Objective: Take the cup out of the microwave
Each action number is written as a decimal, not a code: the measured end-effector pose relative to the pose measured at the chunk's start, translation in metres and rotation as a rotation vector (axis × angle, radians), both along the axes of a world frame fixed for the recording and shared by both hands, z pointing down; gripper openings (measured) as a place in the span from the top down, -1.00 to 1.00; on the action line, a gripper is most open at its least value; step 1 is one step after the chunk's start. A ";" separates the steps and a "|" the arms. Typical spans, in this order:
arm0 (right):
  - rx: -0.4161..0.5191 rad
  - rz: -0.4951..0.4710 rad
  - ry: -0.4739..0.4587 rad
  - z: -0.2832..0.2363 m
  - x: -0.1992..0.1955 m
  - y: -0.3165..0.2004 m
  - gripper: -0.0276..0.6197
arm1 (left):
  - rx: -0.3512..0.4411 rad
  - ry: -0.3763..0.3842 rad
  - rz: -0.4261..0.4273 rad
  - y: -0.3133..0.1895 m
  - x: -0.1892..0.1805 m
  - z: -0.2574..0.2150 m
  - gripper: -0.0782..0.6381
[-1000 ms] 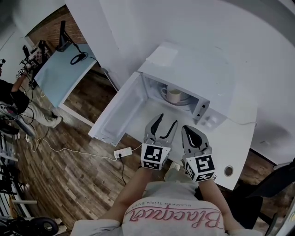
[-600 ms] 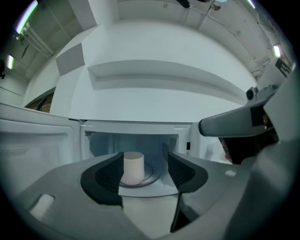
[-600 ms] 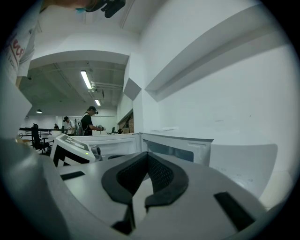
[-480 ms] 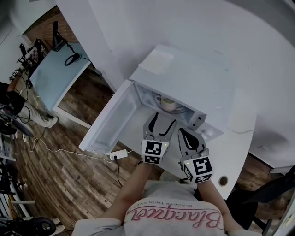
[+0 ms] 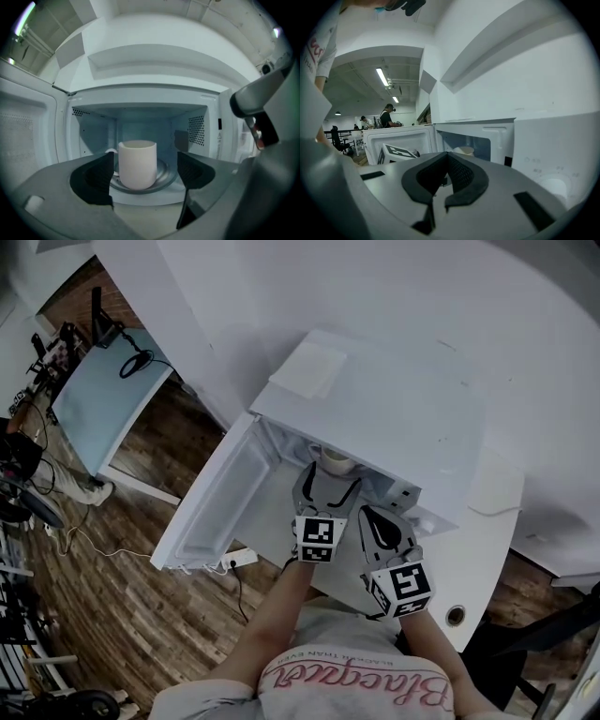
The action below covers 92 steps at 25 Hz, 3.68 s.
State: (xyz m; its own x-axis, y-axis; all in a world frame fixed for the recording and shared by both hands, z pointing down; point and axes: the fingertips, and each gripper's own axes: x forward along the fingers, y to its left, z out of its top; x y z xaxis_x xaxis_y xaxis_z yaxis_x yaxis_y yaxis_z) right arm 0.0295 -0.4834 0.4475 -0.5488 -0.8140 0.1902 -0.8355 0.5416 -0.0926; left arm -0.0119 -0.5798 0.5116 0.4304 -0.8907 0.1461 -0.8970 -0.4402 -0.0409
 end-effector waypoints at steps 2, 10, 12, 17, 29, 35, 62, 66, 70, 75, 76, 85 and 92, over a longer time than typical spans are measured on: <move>-0.006 0.000 0.009 0.003 -0.003 0.000 0.89 | -0.016 0.000 -0.009 -0.010 -0.001 0.007 -0.37; -0.036 0.034 0.047 0.018 0.004 -0.005 0.89 | -0.040 -0.039 -0.049 -0.043 0.001 0.026 -0.37; -0.043 0.038 0.054 0.020 0.005 -0.007 0.89 | -0.043 -0.040 -0.057 -0.049 0.002 0.027 -0.38; -0.060 0.054 0.052 0.025 0.008 -0.010 0.89 | -0.081 -0.053 -0.071 -0.062 0.006 0.036 -0.39; -0.080 0.069 0.047 0.033 0.016 -0.015 0.89 | -0.083 -0.078 -0.088 -0.087 0.012 0.038 -0.42; -0.076 0.066 0.047 0.032 0.017 -0.014 0.89 | -0.094 -0.069 -0.087 -0.086 0.010 0.038 -0.41; -0.024 0.031 0.047 0.012 0.007 0.008 0.89 | -0.071 -0.065 -0.066 -0.051 0.000 0.019 -0.41; -0.020 0.021 0.039 0.009 0.003 0.012 0.89 | -0.076 -0.058 -0.065 -0.042 -0.004 0.014 -0.41; -0.021 0.016 0.041 0.007 0.000 0.016 0.89 | -0.070 -0.055 -0.062 -0.036 -0.006 0.007 -0.41; -0.015 0.035 0.033 0.002 0.002 0.018 0.89 | -0.072 -0.056 -0.039 -0.027 -0.006 0.000 -0.41; -0.012 0.042 0.036 0.001 0.003 0.018 0.89 | -0.072 -0.055 -0.035 -0.026 -0.006 -0.001 -0.41; 0.012 0.073 0.020 -0.015 -0.002 0.016 0.89 | -0.080 -0.076 0.015 -0.009 -0.007 -0.014 -0.41; 0.040 0.108 0.018 -0.026 -0.003 0.016 0.89 | -0.089 -0.070 0.048 0.004 -0.007 -0.022 -0.41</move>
